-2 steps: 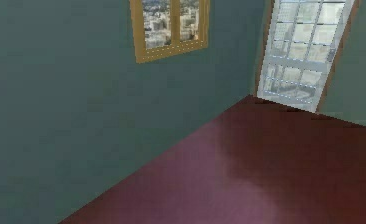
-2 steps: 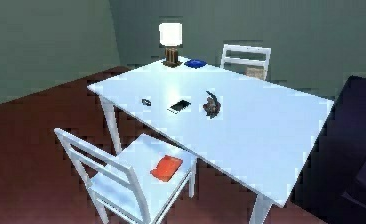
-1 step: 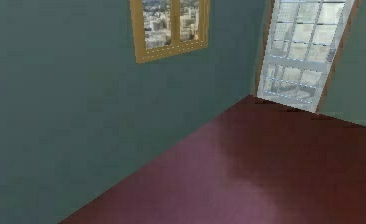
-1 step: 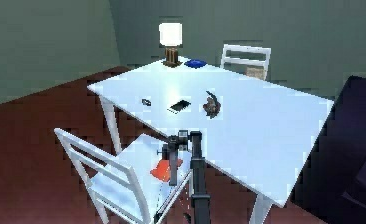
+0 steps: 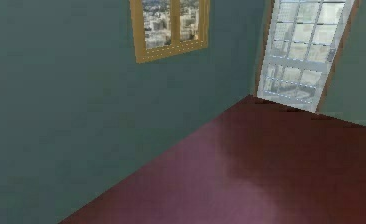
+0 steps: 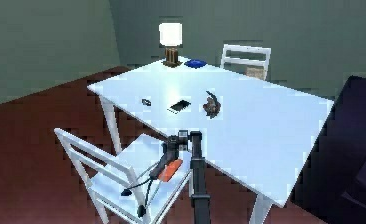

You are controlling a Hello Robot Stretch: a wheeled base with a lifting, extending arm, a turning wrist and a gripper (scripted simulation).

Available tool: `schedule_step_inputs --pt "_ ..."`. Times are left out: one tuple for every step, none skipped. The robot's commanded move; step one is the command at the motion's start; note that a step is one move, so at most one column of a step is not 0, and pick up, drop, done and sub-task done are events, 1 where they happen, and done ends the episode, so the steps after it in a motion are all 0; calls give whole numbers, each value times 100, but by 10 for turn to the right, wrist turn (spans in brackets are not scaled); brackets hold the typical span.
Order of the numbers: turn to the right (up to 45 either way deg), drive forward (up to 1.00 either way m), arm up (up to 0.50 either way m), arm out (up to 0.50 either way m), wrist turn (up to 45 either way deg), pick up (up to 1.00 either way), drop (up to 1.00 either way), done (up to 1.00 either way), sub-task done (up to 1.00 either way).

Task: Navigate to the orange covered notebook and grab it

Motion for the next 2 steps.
schedule_step_inputs --pt "0 0 0 0 450 0 0 0 0" --pt "0 0 0 0 450 0 0 0 0"
